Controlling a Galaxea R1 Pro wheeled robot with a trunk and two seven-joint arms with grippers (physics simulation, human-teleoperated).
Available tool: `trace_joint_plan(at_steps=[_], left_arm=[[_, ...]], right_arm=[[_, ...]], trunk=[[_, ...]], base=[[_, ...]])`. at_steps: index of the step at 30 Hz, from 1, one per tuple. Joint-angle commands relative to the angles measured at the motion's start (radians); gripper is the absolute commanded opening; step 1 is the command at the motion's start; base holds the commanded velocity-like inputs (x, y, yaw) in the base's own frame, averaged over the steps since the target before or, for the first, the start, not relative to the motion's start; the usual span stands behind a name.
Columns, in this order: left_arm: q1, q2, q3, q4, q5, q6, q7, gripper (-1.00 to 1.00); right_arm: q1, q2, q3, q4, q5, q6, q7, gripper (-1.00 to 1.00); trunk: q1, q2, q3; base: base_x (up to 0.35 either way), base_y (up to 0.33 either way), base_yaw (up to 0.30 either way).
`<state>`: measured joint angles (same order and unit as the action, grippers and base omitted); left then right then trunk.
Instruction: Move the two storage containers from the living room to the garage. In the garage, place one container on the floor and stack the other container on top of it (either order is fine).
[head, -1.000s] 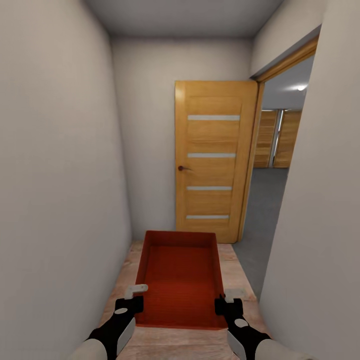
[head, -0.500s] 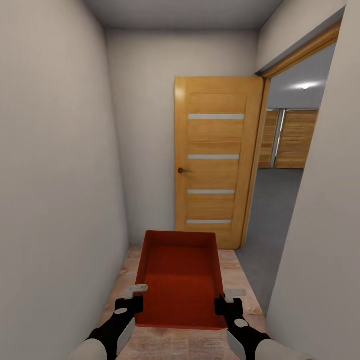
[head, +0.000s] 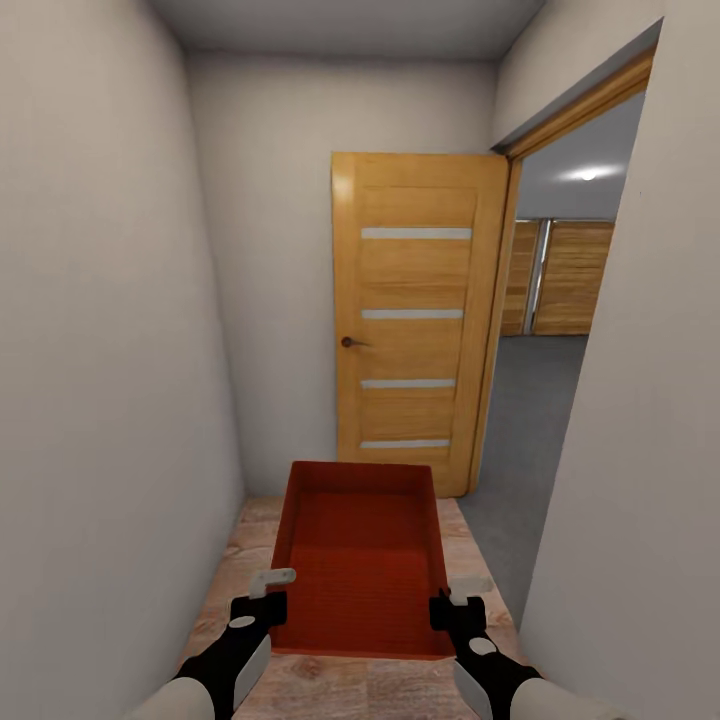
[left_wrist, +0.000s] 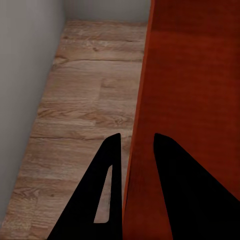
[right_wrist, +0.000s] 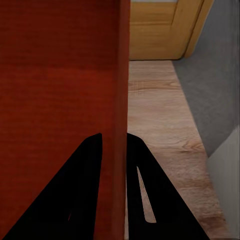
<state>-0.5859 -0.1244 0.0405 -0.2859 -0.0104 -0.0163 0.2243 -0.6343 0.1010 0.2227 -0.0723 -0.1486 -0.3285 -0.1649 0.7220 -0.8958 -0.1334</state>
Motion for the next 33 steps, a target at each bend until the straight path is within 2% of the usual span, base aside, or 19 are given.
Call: trace_joint_plan(at_steps=[1, 9, 33], left_arm=[[-0.001, 0.031, 0.047, -0.004, -0.017, -0.045, 0.012, -1.0], [-0.001, 0.031, 0.048, -0.004, -0.017, -0.045, 0.012, -1.0], [-0.001, 0.031, 0.048, -0.005, -0.017, -0.045, 0.012, -1.0]], right_arm=[[0.0, 0.0, -0.049, 0.002, -0.008, -0.001, 0.001, -1.0], [0.0, 0.0, -0.049, 0.002, -0.008, -0.001, 0.001, -1.0], [0.0, 0.0, -0.049, 0.002, -0.008, -0.001, 0.001, -1.0]], trunk=[[0.0, -0.001, -0.002], [0.0, -0.001, -0.002], [0.0, -0.001, -0.002]], base=[[0.0, 0.0, -0.272], [0.131, 0.142, -0.281], [0.244, 0.232, -0.283]])
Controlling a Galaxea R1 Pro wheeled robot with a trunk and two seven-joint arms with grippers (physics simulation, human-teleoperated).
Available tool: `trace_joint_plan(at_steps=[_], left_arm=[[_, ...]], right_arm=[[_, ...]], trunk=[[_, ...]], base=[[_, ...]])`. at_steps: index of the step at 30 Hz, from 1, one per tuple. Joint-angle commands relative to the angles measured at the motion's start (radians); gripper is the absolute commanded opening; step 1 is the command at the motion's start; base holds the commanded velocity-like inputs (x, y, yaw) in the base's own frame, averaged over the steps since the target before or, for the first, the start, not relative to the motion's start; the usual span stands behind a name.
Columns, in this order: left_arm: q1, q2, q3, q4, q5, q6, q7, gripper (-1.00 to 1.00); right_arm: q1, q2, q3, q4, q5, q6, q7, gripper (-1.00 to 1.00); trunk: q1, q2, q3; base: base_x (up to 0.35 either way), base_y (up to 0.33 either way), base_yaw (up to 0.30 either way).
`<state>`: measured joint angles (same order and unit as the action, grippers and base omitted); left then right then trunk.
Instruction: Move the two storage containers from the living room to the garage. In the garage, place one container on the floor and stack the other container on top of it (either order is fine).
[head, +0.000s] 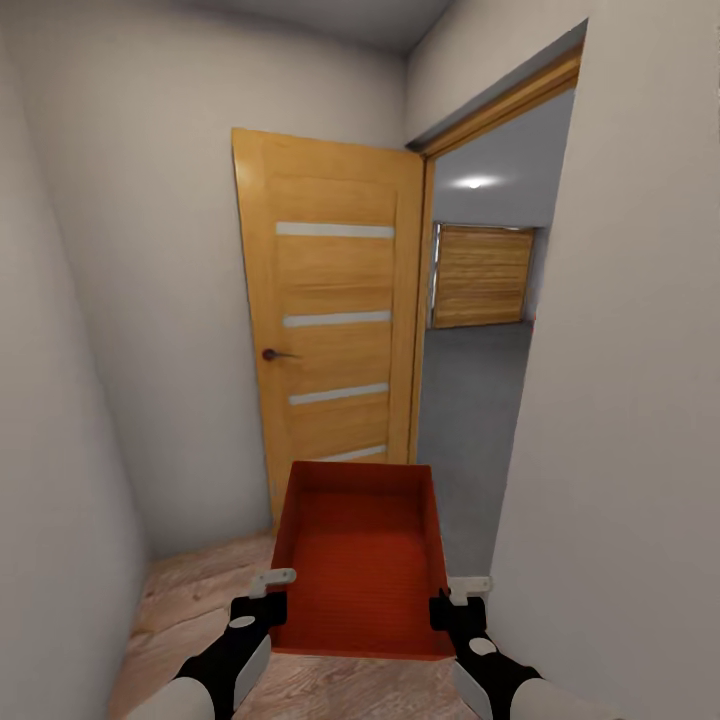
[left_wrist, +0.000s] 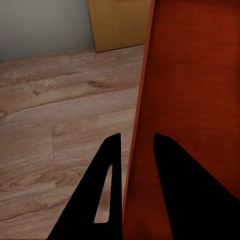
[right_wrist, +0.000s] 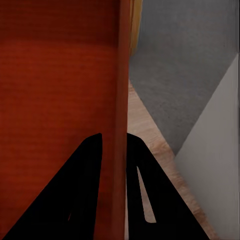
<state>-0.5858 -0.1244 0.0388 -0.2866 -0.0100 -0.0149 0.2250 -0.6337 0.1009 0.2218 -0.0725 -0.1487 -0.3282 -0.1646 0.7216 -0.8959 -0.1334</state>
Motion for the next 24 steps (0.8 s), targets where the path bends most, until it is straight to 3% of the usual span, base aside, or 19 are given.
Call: trace_joint_plan(at_steps=[1, 11, 24], left_arm=[[-0.001, 0.031, 0.05, -0.004, -0.018, -0.046, 0.011, -1.0], [-0.001, 0.031, 0.05, -0.004, -0.015, -0.046, 0.01, -1.0], [-0.001, 0.031, 0.05, -0.005, -0.015, -0.046, 0.01, -1.0]], right_arm=[[-0.001, 0.0, -0.048, 0.002, -0.008, -0.002, 0.0, -1.0], [0.0, 0.0, -0.048, 0.002, -0.008, -0.002, 0.001, -1.0], [0.0, 0.0, -0.048, 0.002, -0.008, -0.002, 0.001, -1.0]], trunk=[[0.001, -0.001, -0.002], [0.001, -0.001, -0.002], [0.001, -0.001, -0.002]], base=[[0.249, 0.231, -0.283], [0.257, 0.233, -0.276], [0.263, 0.239, -0.074]])
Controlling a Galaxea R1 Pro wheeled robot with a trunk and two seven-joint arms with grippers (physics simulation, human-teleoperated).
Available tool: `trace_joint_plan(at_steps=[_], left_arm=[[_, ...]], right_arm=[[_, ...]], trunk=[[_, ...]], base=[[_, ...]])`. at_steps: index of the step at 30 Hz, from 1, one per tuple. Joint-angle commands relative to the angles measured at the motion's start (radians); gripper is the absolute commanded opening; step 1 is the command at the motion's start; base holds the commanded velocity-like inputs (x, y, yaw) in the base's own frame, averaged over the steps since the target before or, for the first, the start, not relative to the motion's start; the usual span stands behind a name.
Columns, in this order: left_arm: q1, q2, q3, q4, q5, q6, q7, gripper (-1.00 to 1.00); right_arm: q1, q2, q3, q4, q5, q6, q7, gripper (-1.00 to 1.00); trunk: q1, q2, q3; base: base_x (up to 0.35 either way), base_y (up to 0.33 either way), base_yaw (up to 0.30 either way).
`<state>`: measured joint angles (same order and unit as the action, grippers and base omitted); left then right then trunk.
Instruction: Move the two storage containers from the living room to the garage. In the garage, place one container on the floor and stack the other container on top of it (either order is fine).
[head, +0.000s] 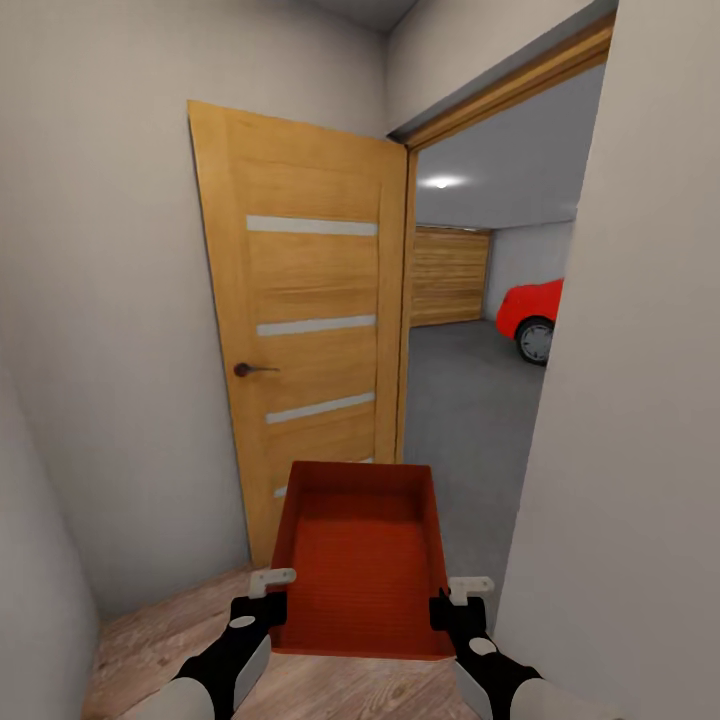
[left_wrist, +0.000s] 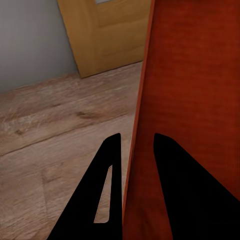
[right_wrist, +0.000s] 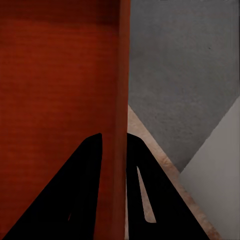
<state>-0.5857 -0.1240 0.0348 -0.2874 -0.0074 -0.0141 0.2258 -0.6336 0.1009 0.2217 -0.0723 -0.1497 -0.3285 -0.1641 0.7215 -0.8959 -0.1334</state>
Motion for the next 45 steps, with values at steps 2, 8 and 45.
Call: trace_joint_plan(at_steps=[2, 8, 45], left_arm=[[-0.002, 0.03, 0.054, -0.004, -0.017, -0.047, 0.009, -1.0], [-0.001, 0.03, 0.053, -0.003, -0.017, -0.047, 0.009, -1.0], [-0.001, 0.03, 0.053, -0.003, -0.017, -0.047, 0.009, -1.0]], right_arm=[[0.0, 0.0, -0.048, 0.002, -0.007, -0.001, 0.001, -1.0], [0.0, 0.0, -0.049, 0.002, -0.007, -0.001, 0.0, -1.0], [-0.001, 0.0, -0.049, 0.002, -0.007, -0.001, 0.001, -1.0]], trunk=[[0.001, -0.001, -0.002], [0.001, -0.001, -0.002], [0.001, -0.001, 0.001]], base=[[0.263, 0.239, -0.249], [0.263, 0.239, -0.275], [0.263, 0.239, -0.213]])
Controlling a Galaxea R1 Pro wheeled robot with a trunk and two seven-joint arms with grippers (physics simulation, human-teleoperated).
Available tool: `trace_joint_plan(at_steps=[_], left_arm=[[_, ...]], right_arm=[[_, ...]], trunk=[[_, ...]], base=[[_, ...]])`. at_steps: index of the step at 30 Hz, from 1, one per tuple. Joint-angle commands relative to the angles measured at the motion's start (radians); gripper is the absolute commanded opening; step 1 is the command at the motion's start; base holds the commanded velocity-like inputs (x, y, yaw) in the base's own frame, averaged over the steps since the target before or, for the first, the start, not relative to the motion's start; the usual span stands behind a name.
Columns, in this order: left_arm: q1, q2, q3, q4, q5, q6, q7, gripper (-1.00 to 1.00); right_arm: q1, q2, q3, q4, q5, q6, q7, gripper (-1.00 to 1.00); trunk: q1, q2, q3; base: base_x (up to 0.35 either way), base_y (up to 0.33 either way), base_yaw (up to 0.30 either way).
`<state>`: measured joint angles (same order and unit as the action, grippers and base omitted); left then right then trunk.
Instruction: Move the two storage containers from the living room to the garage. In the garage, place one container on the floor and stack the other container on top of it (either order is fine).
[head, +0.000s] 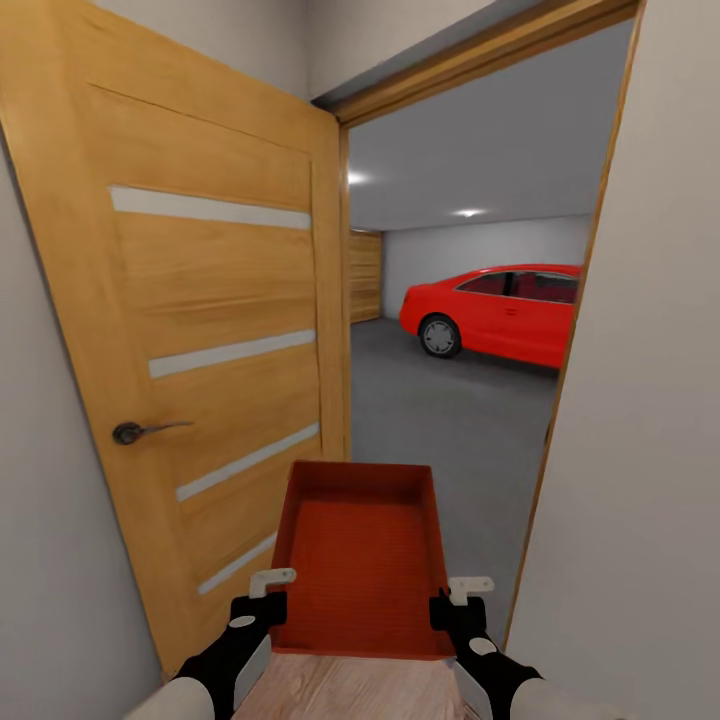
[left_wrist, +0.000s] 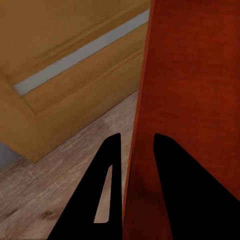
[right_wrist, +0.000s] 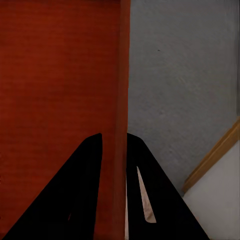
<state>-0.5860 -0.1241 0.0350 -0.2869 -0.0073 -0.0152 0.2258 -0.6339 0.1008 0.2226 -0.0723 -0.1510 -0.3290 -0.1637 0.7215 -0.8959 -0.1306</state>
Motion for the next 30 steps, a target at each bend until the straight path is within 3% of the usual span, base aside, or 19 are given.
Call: trace_joint_plan(at_steps=[1, 30], left_arm=[[-0.001, 0.031, 0.052, -0.004, -0.017, -0.046, 0.009, -1.0], [-0.001, 0.031, 0.052, -0.005, -0.017, -0.046, 0.009, -1.0]], right_arm=[[-0.001, 0.0, -0.05, 0.002, -0.005, -0.001, 0.001, -1.0], [-0.001, 0.0, -0.051, 0.002, -0.005, -0.001, 0.0, -1.0]], trunk=[[0.001, -0.001, -0.001], [0.001, -0.001, 0.014]], base=[[0.263, 0.239, -0.279], [0.263, 0.239, -0.28]])
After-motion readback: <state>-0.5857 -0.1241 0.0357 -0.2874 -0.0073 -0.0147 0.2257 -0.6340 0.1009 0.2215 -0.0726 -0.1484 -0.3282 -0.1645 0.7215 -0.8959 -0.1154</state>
